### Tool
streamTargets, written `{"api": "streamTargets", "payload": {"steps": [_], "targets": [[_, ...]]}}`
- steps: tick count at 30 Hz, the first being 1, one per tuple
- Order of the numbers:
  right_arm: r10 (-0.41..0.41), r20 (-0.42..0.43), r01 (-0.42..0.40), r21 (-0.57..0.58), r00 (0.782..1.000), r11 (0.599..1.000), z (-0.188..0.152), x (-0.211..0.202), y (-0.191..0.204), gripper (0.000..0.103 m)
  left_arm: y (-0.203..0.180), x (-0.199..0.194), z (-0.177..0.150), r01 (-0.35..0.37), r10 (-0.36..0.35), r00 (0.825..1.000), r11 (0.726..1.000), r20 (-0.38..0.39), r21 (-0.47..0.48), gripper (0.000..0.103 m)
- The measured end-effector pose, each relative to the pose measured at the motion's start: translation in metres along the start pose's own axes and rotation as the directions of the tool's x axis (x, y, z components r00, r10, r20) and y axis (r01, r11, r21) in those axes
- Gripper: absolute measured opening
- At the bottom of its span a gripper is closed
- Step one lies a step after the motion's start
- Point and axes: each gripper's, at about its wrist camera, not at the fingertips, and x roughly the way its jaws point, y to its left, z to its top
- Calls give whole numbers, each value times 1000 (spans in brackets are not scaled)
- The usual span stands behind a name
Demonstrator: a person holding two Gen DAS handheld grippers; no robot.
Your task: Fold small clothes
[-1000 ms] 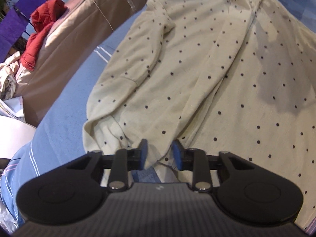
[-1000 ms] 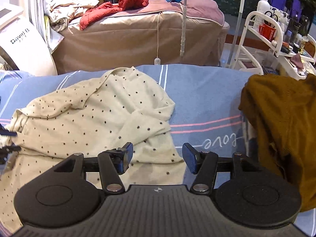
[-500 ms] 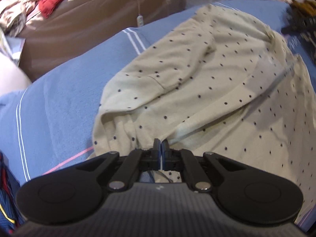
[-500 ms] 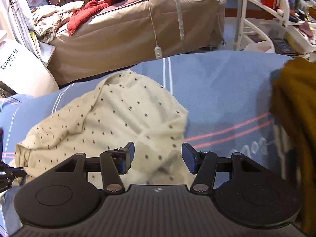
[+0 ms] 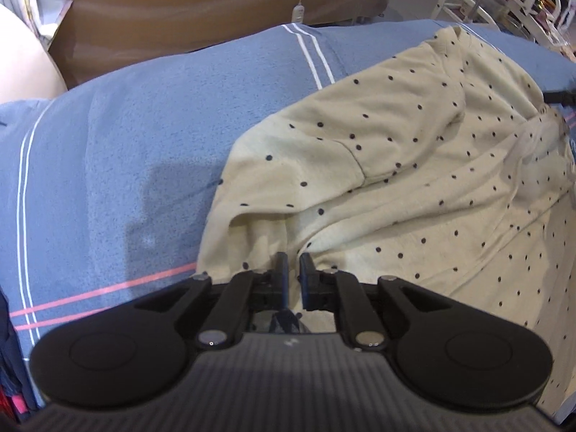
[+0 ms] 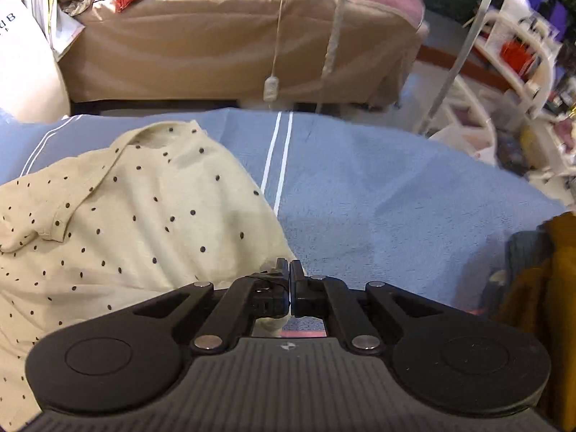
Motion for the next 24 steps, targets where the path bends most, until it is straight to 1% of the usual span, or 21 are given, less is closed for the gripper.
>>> {"api": "streamTargets", "payload": {"steps": [1, 2, 3, 4, 5, 6, 8, 9, 10, 11, 12, 14, 16, 17, 19, 20, 22, 23, 24], "targets": [[-6, 13, 6, 4, 1000, 1000, 0, -3, -2, 6, -3, -4, -3, -23, 23, 1000, 1000, 8, 14, 30], [-35, 54, 34, 25, 998, 999, -1, -13, -4, 15, -6, -9, -6, -43, 43, 999, 999, 23, 19, 52], [-44, 106, 38, 58, 993, 998, -3, -27, -6, 34, -8, -16, -11, -59, 58, 997, 998, 51, 18, 62], [-29, 137, 17, 84, 990, 996, -5, -39, -8, 39, -9, -23, -17, -65, 64, 995, 998, 73, 13, 74], [2, 146, -16, 95, 989, 995, -9, -48, -9, 45, -9, -30, -23, -68, 67, 994, 998, 91, 7, 75], [41, 153, -57, 100, 987, 993, -14, -57, -8, 45, -9, -37, -30, -63, 63, 992, 998, 106, -4, 75], [109, 172, -125, 82, 979, 989, -31, -74, 1, 45, -8, -45, -45, -43, 48, 993, 998, 108, -50, 75], [150, 152, -159, 52, 977, 986, -40, -74, 8, 44, -7, -48, -53, -34, 42, 994, 996, 105, -80, 75], [164, 129, -170, 32, 978, 985, -47, -71, 13, 43, -8, -49, -61, -21, 31, 995, 994, 98, -104, 75], [159, 115, -163, 24, 981, 986, -54, -66, 17, 42, -9, -50, -68, 0, 12, 996, 992, 94, -125, 73], [137, 108, -141, 26, 985, 990, -57, -60, 19, 42, -11, -50, -74, 19, -5, 996, 989, 92, -144, 72], [95, 93, -98, 34, 991, 995, -59, -47, 22, 43, -20, -45, -80, 47, -33, 995, 986, 90, -159, 65], [78, 87, -79, 13, 993, 997, -57, -38, 26, 43, -34, -37, -82, 68, -53, 993, 987, 102, -149, 62], [58, 86, -56, -22, 995, 998, -57, -34, 31, 44, -43, -33, -80, 73, -59, 992, 989, 109, -128, 62], [7, 57, -2, -91, 998, 996, -58, -25, 39, 46, -60, -23, -75, 51, -41, 992, 995, 117, -84, 60], [-9, 41, 13, -99, 999, 995, -56, -19, 39, 46, -67, -15, -72, 37, -29, 993, 997, 111, -73, 59], [-11, 40, 14, -86, 999, 996, -55, -12, 34, 46, -72, -1, -67, 30, -23, 995, 996, 93, -79, 59], [-10, 37, 13, -88, 999, 996, -54, -10, 34, 49, -72, 5, -66, 25, -18, 996, 996, 82, -83, 61], [-10, 31, 13, -94, 999, 996, -54, -8, 33, 50, -72, 9, -66, 22, -16, 997, 997, 77, -76, 62]]}}
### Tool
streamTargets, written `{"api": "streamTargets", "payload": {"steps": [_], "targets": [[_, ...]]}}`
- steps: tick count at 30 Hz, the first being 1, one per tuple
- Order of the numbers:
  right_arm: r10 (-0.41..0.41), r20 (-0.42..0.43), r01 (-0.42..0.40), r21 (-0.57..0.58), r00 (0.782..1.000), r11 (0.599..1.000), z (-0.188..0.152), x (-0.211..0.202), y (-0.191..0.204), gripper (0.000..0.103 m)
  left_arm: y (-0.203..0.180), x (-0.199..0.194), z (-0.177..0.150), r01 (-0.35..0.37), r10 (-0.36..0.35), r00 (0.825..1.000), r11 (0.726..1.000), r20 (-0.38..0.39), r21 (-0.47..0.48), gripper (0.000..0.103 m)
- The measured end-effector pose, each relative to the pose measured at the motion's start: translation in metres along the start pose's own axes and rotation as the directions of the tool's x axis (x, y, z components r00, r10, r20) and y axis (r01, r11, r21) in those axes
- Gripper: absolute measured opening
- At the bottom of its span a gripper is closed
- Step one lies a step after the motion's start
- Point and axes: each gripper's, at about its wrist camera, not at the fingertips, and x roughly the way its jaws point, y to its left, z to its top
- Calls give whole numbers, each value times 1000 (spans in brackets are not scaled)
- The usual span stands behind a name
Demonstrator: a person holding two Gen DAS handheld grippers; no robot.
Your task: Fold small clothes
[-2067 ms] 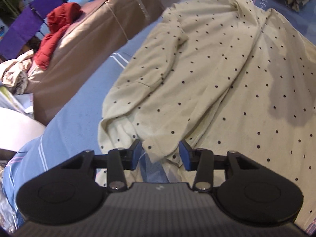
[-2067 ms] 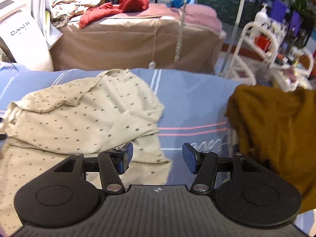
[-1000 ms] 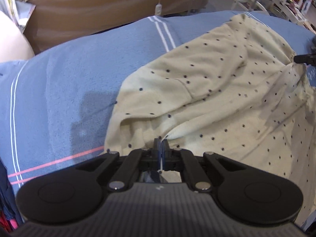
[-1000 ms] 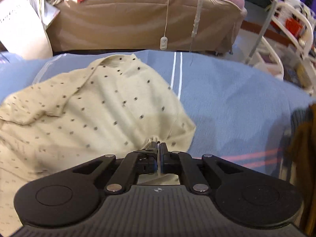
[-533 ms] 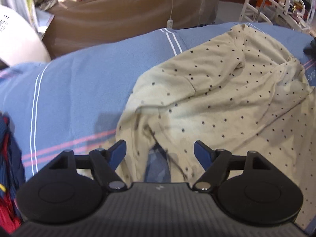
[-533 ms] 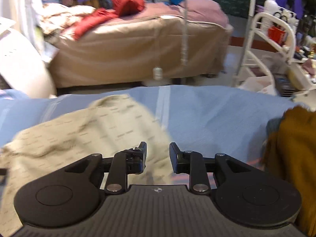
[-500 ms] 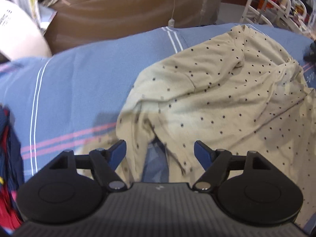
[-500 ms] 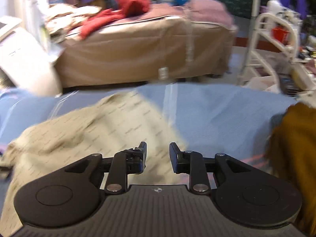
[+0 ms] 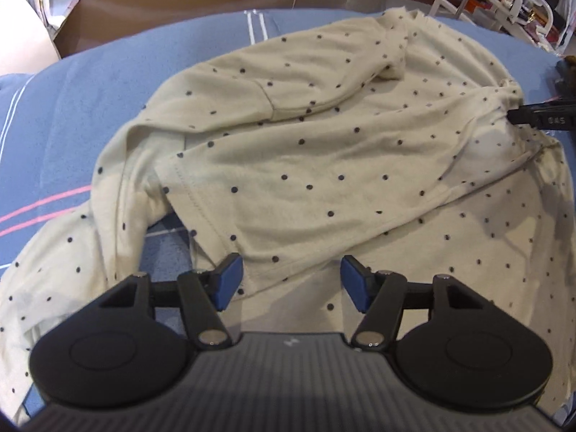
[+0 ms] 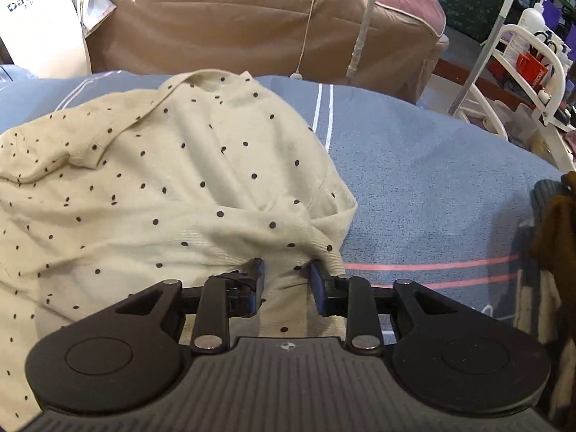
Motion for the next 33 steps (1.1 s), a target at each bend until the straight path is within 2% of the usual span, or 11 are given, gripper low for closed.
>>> {"api": "streamTargets", "payload": {"steps": [5, 7, 9, 10, 11, 16, 21, 25, 26, 29, 33], "targets": [[1, -10, -1, 20, 1000, 1000, 1, -7, -2, 53, 0, -6, -4, -3, 3, 1000, 1000, -5, 7, 67], [-20, 54, 18, 41, 998, 999, 0, -27, 3, 59, 2, -19, -9, 2, -2, 1000, 999, -3, -32, 76], [5, 128, -15, 71, 992, 997, -4, -54, 9, 96, 6, -39, -24, 22, -19, 999, 998, 43, -65, 86], [32, 154, -46, 91, 988, 995, -7, -68, 13, 103, 9, -50, -34, 21, -15, 998, 997, 66, -78, 92], [59, 169, -78, 106, 984, 991, -10, -79, 17, 103, 12, -60, -44, 14, -6, 997, 995, 80, -94, 98], [268, 108, -273, 34, 957, 961, -23, -105, 83, 103, 42, -96, -107, -57, 79, 993, 971, 86, -231, 99], [456, 30, -455, -34, 889, 890, -20, -98, 175, 103, 78, -109, -168, -148, 155, 988, 930, -5, -338, 91], [657, -25, -656, 43, 754, 754, -9, -80, 256, 100, 95, -128, -202, -143, 156, 988, 908, 0, -395, 91], [651, -21, -649, 58, 759, 759, -5, -76, 269, 93, 97, -132, -205, -143, 158, 987, 908, 5, -394, 91], [549, 32, -548, 132, 835, 826, 13, -63, 292, 81, 103, -142, -209, -160, 193, 979, 920, 58, -359, 91], [495, 69, -499, 182, 866, 847, 46, -49, 289, 81, 126, -143, -187, -282, 321, 939, 923, 125, -261, 91]]}}
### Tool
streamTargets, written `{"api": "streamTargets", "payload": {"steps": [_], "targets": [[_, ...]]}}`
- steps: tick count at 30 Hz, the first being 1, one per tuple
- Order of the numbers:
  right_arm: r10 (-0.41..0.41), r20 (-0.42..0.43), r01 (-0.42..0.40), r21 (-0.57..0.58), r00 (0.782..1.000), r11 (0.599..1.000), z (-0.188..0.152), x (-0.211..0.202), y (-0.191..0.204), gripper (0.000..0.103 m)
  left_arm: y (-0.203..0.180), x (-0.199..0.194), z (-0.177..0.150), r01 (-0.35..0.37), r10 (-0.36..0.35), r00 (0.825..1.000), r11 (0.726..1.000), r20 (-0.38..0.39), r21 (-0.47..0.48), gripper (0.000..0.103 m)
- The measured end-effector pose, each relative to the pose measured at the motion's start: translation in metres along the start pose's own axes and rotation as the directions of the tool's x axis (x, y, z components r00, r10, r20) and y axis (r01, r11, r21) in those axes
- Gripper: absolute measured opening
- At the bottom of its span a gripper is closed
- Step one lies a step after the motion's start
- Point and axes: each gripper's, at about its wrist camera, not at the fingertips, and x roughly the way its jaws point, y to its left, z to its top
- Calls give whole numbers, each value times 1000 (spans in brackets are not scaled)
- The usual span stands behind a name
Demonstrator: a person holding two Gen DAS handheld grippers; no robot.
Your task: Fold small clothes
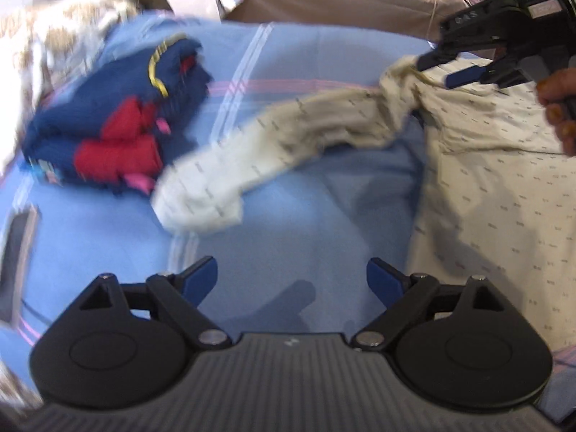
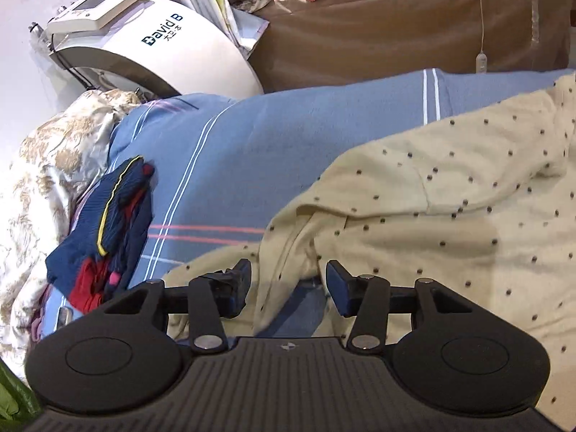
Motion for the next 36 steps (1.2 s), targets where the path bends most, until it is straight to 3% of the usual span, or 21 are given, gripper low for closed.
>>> {"api": "streamTargets", "payload": {"steps": [2, 6, 8, 10, 15, 17, 20, 21, 23, 24, 26, 29, 31, 33, 35, 36], "targets": [[-86, 18, 86, 3, 996, 996, 16, 0, -9, 80, 13, 14, 18, -54, 54, 998, 998, 23, 16, 91], [-176, -32, 179, 160, 984, 971, 29, 1, -51, 80, 34, 39, 39, -91, 91, 996, 996, 7, 0, 85], [-158, -18, 158, 206, 987, 966, 28, -1, -66, 79, 35, 47, 42, -81, 81, 997, 997, -4, 13, 78], [-96, -20, 97, 340, 995, 935, 26, 3, -84, 78, 31, 49, 40, -65, 65, 998, 998, -5, 26, 78], [-61, -41, 73, 594, 997, 801, 15, 21, -111, 59, 17, 53, 33, -61, 61, 998, 993, -6, 103, 78], [-48, 15, 28, 629, 999, 777, 15, 19, -111, 57, 20, 54, 34, -57, 58, 998, 995, -7, 86, 78], [-28, 48, -10, 643, 998, 766, 21, 21, -109, 38, 27, 59, 41, -64, 65, 998, 995, -10, 78, 78], [-7, 39, -20, 655, 999, 755, 24, 25, -109, 22, 28, 62, 43, -63, 65, 998, 995, -18, 79, 77], [-7, 33, -15, 627, 999, 779, 30, 26, -102, 6, 33, 66, 47, -53, 56, 998, 996, -40, 76, 67], [-12, 50, -19, 577, 999, 817, 38, 23, -95, 5, 35, 69, 48, -51, 54, 997, 996, -48, 74, 64], [1, 85, -43, 500, 996, 865, 58, 23, -85, 3, 39, 73, 49, -45, 49, 997, 997, -67, 66, 45], [4, 110, -54, 457, 994, 888, 98, 35, -84, 3, 47, 80, 51, -29, 30, 996, 999, -89, 18, 29], [-14, 135, -38, 375, 991, 926, 129, 44, -78, 2, 53, 78, 55, -11, 9, 996, 1000, -88, -24, 16], [-12, 126, -26, 300, 992, 954, 150, 54, -72, 2, 58, 74, 60, 10, -15, 996, 998, -84, -65, 13], [-19, 73, -5, 319, 997, 948, 155, 60, -77, 3, 65, 68, 64, 28, -37, 997, 992, -68, -120, 13], [-31, 91, -1, 333, 995, 943, 150, 54, -79, 3, 69, 67, 66, 41, -52, 996, 987, -65, -156, 13]]}}
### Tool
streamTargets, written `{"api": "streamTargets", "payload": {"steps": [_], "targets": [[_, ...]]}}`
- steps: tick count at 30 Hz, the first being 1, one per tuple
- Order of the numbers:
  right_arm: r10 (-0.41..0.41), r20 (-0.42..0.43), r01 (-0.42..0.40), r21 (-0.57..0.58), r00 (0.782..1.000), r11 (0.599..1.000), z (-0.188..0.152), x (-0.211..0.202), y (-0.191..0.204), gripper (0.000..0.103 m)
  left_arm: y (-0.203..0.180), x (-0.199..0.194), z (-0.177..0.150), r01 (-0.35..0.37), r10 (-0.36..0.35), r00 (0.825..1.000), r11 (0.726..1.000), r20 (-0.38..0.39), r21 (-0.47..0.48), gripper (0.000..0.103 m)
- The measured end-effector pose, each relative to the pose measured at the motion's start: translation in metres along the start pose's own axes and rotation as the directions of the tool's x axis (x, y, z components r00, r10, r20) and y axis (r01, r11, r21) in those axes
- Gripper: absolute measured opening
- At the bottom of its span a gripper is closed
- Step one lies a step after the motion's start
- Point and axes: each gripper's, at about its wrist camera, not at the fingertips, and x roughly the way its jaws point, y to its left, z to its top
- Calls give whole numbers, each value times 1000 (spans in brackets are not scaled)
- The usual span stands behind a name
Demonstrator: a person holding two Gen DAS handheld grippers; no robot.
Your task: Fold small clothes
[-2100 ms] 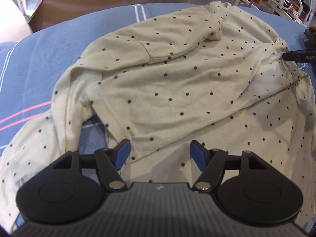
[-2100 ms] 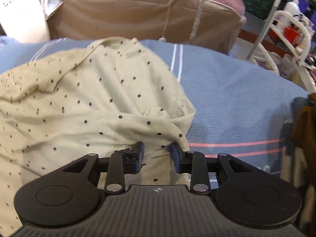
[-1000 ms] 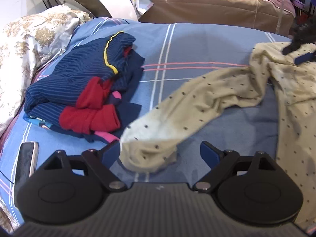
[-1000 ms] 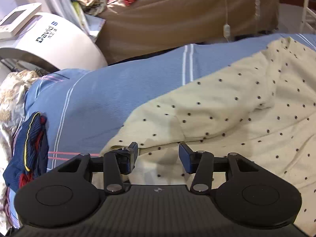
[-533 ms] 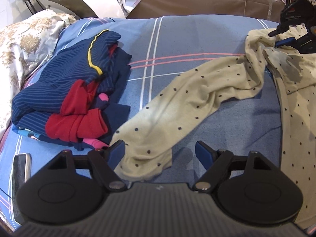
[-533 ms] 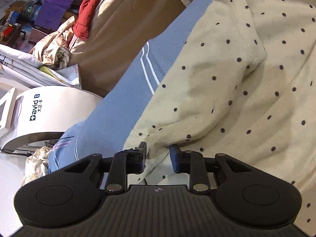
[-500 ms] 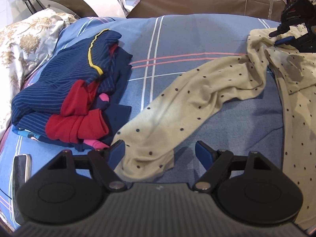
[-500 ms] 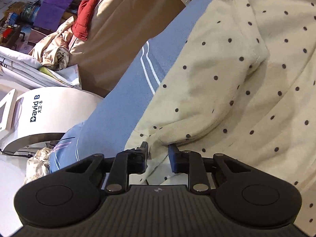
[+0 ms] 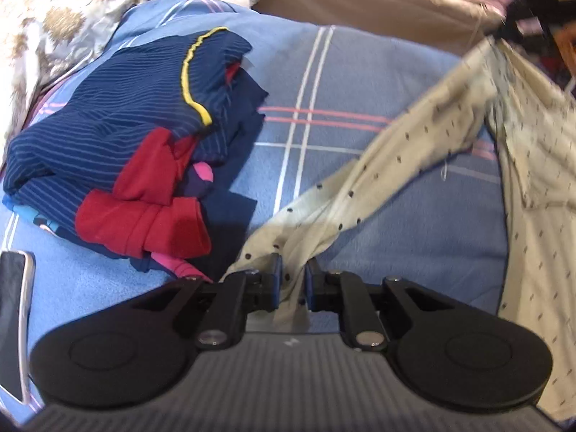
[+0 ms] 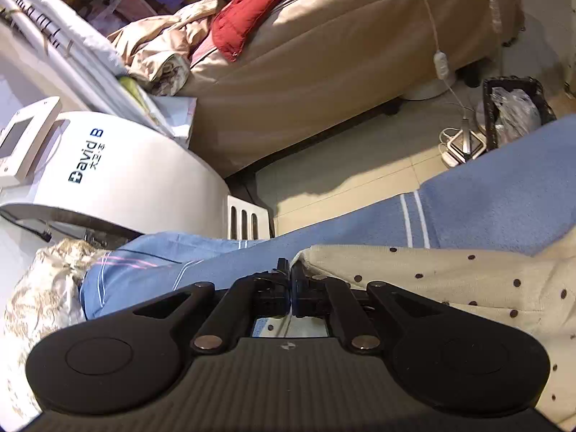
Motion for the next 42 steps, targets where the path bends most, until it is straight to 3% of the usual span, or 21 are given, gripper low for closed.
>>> {"api": "streamTargets", "payload": {"steps": [2, 4, 5, 6, 7, 10, 14, 16, 21, 22, 23, 24, 25, 28, 31, 33, 36, 38, 40, 42], "targets": [[4, 8, -3, -99, 1000, 995, -8, -6, 0, 4, 10, -1, 4, 46, -47, 999, 996, -9, -80, 12], [18, -25, -21, -117, 1000, 993, -9, 0, -7, 27, 17, -2, 8, 74, -77, 997, 989, -14, -130, 12], [29, -52, -32, -57, 998, 998, -7, 4, -17, 76, 19, -4, 10, 84, -87, 996, 986, -13, -147, 12], [25, -95, -23, 15, 995, 1000, -5, 9, -27, 103, 21, -7, 11, 99, -102, 995, 982, -7, -162, 12], [0, -106, 8, 72, 994, 997, -3, 11, -31, 103, 22, -10, 13, 121, -123, 992, 977, -1, -175, 12], [21, -27, -18, 101, 999, 995, -9, -11, -38, 103, 15, -24, 19, 177, -179, 984, 963, 8, -204, 12], [89, -71, -89, 2, 994, 996, -33, -45, -28, 103, -23, -47, 27, 280, -279, 960, 944, 31, -174, 12], [104, -102, -113, -86, 989, 990, -49, -68, -26, 103, -51, -53, 32, 353, -353, 935, 921, 35, -162, 12], [59, -114, -88, -269, 992, 959, -87, -140, -46, 103, -152, -55, 38, 533, -534, 845, 844, -9, -61, 14], [40, -111, -70, -284, 993, 956, -93, -153, -53, 103, -172, -54, 35, 555, -557, 830, 830, -30, -42, 23], [16, -113, -49, -294, 993, 954, -100, -166, -64, 103, -188, -51, 29, 570, -571, 819, 821, -55, -36, 43], [-9, -123, -29, -307, 992, 951, -106, -175, -73, 103, -201, -50, 22, 570, -571, 817, 821, -79, -34, 54], [-43, -135, -2, -321, 990, 947, -115, -182, -83, 103, -209, -49, 13, 565, -564, 820, 825, -99, -27, 67], [-73, -186, 7, -336, 980, 942, -137, -189, -102, 103, -214, -50, -20, 523, -511, 846, 851, -152, 54, 68], [-14, -210, -53, -310, 978, 949, -157, -180, -106, 103, -189, -48, -57, 416, -387, 900, 901, -199, 128, 74], [56, -244, -126, -281, 968, 951, -168, -162, -98, 103, -161, -43, -73, 345, -314, 921, 932, -230, 109, 75], [123, -289, -205, -272, 949, 940, -183, -124, -72, 94, -121, -37, -84, 286, -276, 926, 958, -257, 1, 75], [132, -306, -219, -270, 943, 938, -190, -100, -56, 82, -103, -39, -88, 251, -254, 934, 967, -251, -44, 76], [120, -325, -218, -286, 938, 933, -199, -77, -40, 79, -90, -43, -89, 232, -242, 942, 970, -234, -69, 79], [54, -329, -174, -346, 943, 922, -206, -59, -30, 70, -85, -46, -90, 223, -234, 947, 972, -221, -72, 80]]}}
